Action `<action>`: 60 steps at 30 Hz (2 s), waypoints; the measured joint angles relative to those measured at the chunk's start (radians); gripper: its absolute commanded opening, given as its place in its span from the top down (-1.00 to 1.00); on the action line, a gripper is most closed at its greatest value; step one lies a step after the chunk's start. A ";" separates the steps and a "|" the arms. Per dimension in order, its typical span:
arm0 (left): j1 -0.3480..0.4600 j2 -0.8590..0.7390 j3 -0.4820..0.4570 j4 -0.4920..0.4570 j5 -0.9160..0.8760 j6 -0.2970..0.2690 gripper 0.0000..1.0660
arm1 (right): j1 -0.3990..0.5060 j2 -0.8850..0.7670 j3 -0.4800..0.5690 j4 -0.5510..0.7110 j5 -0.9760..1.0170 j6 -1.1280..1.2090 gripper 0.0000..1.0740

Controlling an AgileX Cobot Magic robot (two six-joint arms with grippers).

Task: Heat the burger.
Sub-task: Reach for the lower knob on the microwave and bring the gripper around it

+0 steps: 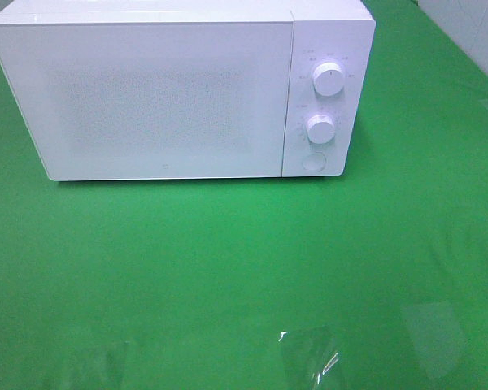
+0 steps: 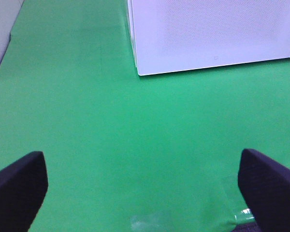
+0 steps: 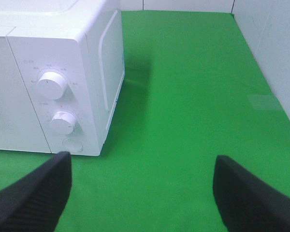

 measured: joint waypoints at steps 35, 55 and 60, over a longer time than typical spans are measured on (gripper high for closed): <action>0.000 0.000 0.000 0.000 0.000 0.000 -0.87 | 0.038 0.522 0.242 0.322 -0.959 -0.172 -0.41; 0.000 0.000 0.000 0.000 0.000 0.000 -0.87 | 0.611 0.794 0.221 0.924 -1.403 -0.562 -0.41; 0.000 0.000 0.000 0.000 0.000 0.001 -0.87 | 0.711 0.857 0.170 0.996 -1.412 -0.571 -0.41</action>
